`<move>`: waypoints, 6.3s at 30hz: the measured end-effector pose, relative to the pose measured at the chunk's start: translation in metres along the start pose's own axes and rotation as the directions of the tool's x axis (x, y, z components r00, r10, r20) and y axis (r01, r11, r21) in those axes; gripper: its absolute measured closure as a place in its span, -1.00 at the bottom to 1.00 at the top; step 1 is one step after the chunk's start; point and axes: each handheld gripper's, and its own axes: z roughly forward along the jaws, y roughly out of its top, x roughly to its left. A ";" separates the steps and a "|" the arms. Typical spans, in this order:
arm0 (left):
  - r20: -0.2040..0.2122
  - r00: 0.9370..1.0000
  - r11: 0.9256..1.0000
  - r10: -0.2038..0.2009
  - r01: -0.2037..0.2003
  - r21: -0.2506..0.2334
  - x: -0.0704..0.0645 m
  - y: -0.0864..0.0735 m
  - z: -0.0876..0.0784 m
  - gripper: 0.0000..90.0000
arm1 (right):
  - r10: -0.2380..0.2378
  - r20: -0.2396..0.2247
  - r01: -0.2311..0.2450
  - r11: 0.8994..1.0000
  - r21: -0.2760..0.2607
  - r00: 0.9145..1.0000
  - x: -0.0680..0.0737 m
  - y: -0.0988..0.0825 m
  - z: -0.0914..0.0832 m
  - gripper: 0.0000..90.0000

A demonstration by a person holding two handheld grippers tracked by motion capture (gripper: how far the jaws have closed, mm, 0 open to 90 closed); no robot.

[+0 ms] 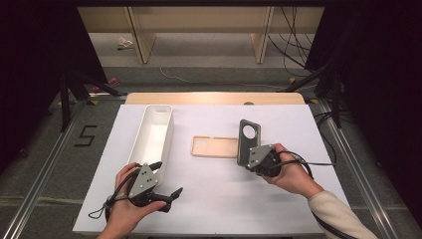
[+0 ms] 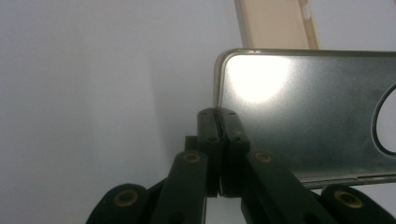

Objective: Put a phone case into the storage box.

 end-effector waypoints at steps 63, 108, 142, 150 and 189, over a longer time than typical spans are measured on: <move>-0.007 0.957 0.917 -0.289 0.279 0.286 0.040 0.124 0.149 -0.27 | -0.121 -0.058 0.110 0.980 -0.163 0.991 0.051 0.046 0.002 0.99; 0.069 0.975 0.978 -0.209 0.209 0.012 0.035 0.139 0.115 0.80 | 0.298 -0.082 -0.309 0.914 -0.261 0.951 0.028 0.021 0.006 -0.27; 0.020 0.989 0.965 -0.144 0.145 -0.218 0.098 0.133 0.055 0.80 | 0.502 -0.156 -0.519 0.752 -0.406 0.851 0.020 -0.018 -0.007 -0.55; -0.008 0.990 0.959 -0.142 0.135 -0.249 0.112 0.136 0.046 0.80 | 0.501 -0.156 -0.517 0.751 -0.411 0.851 0.020 -0.017 -0.006 -0.54; -0.073 0.992 0.967 -0.107 0.086 -0.241 0.157 0.133 0.025 0.80 | 0.501 -0.147 -0.513 0.752 -0.413 0.853 0.018 -0.018 -0.006 -0.64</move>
